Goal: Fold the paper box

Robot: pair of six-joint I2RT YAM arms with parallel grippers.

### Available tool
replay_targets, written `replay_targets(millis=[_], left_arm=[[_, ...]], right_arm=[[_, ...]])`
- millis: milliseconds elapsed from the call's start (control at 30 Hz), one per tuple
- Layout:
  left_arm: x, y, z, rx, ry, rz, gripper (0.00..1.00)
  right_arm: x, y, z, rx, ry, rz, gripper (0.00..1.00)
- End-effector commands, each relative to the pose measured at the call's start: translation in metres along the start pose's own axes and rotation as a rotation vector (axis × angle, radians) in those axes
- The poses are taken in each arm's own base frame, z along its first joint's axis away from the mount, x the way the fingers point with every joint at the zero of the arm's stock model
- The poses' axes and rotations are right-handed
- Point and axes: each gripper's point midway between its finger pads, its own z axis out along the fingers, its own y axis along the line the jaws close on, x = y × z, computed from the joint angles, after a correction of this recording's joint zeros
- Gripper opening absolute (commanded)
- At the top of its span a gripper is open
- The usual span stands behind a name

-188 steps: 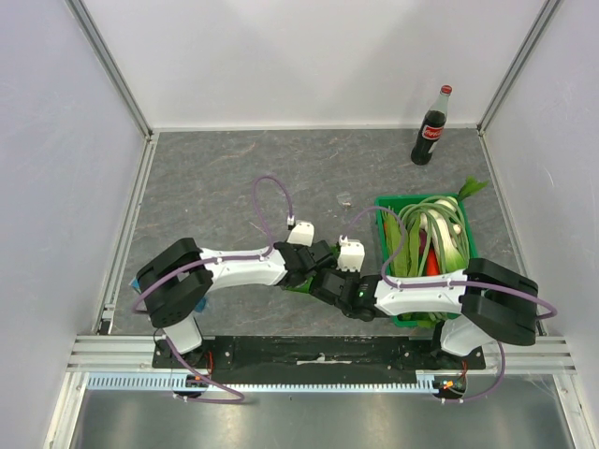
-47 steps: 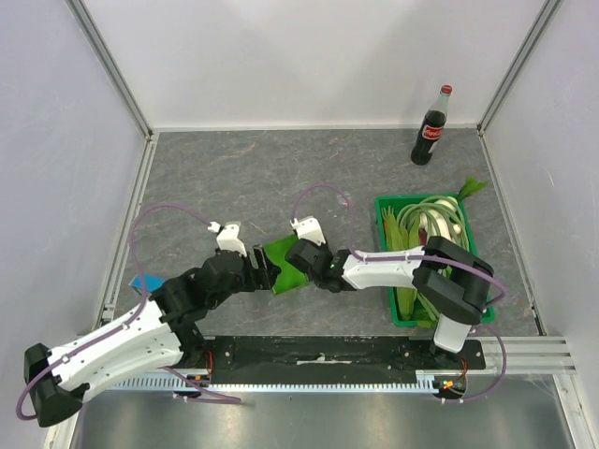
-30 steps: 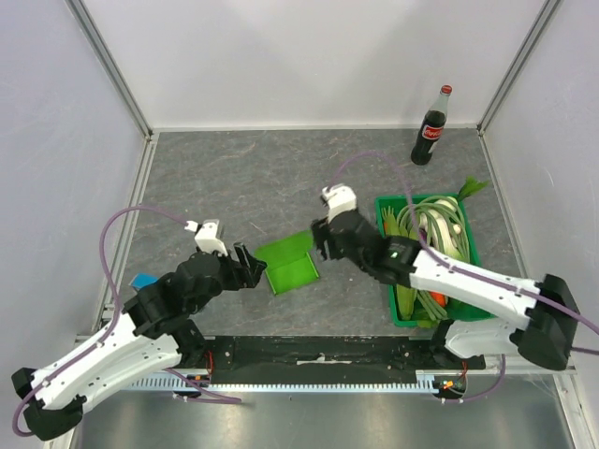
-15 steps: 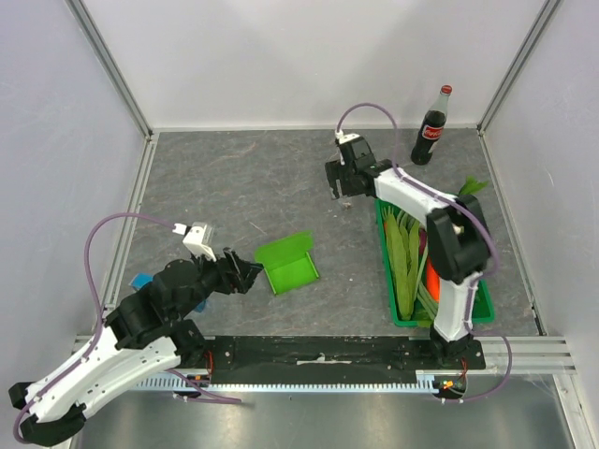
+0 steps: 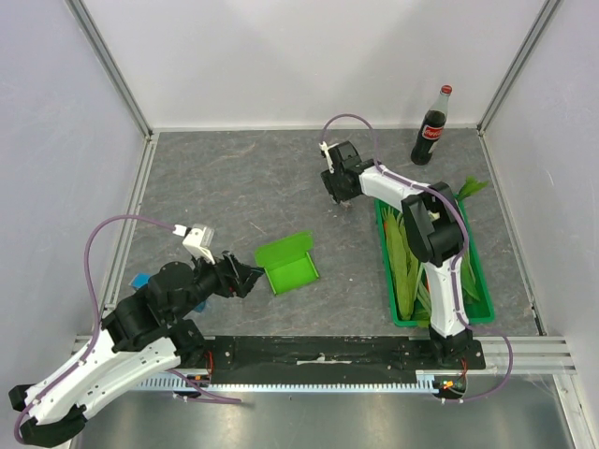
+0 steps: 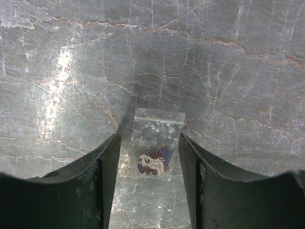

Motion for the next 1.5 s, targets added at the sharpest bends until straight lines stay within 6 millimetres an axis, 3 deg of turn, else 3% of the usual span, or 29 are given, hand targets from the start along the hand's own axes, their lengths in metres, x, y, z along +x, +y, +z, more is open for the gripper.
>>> replay_targets(millis=[0,267,433,567,667,767,867,967,1067,1133,1167,1200,1267,1300,1367,1400,1467], left_arm=[[-0.005,-0.007,-0.002,0.023,0.002,0.022,0.81],[-0.004,-0.008,0.001,0.021,0.018,0.029,0.80],[-0.004,-0.010,0.002,0.027,0.020,0.026,0.80],[-0.004,-0.011,0.002,0.031,0.020,0.020,0.80],[-0.002,-0.009,0.002,0.025,0.025,0.016,0.79],[0.002,-0.007,0.003,0.019,0.033,0.005,0.79],[0.005,-0.003,0.004,0.005,0.031,-0.006,0.79],[0.006,0.001,0.006,-0.013,0.028,-0.009,0.79],[0.005,0.006,0.007,-0.042,0.017,-0.015,0.79],[0.004,0.010,0.007,-0.067,0.007,-0.032,0.79],[0.004,0.017,0.007,-0.105,0.000,-0.052,0.79],[0.005,0.021,0.007,-0.124,-0.001,-0.065,0.78],[0.011,0.024,0.008,-0.137,0.008,-0.088,0.77],[0.013,0.024,0.009,-0.134,0.012,-0.097,0.77],[0.025,0.027,0.013,-0.137,0.042,-0.109,0.75],[0.029,0.028,0.016,-0.139,0.053,-0.113,0.75],[0.038,0.031,0.018,-0.151,0.074,-0.128,0.74]], right_arm=[[0.018,0.003,0.003,-0.046,0.049,0.010,0.59],[0.050,-0.008,-0.003,-0.103,0.090,0.090,0.59],[0.067,-0.006,-0.003,-0.154,0.108,0.119,0.48],[0.062,-0.004,-0.001,-0.163,0.096,0.122,0.37],[0.046,-0.001,-0.007,-0.188,0.042,0.142,0.29],[0.037,-0.004,-0.019,-0.176,0.004,0.165,0.25],[0.023,-0.008,-0.049,-0.164,-0.074,0.188,0.21],[0.032,-0.012,-0.066,-0.133,-0.083,0.204,0.19],[0.035,-0.006,-0.105,-0.143,-0.141,0.215,0.19],[0.054,0.010,-0.119,-0.159,-0.129,0.183,0.18],[0.053,0.014,-0.140,-0.169,-0.163,0.170,0.18],[0.069,0.028,-0.146,-0.175,-0.147,0.132,0.19],[0.075,0.048,-0.177,-0.227,-0.192,0.083,0.20],[0.089,0.072,-0.186,-0.273,-0.184,0.032,0.20],[0.094,0.094,-0.209,-0.330,-0.206,0.033,0.20],[0.100,0.114,-0.219,-0.378,-0.209,0.007,0.20],[0.097,0.132,-0.232,-0.422,-0.245,0.014,0.20]])
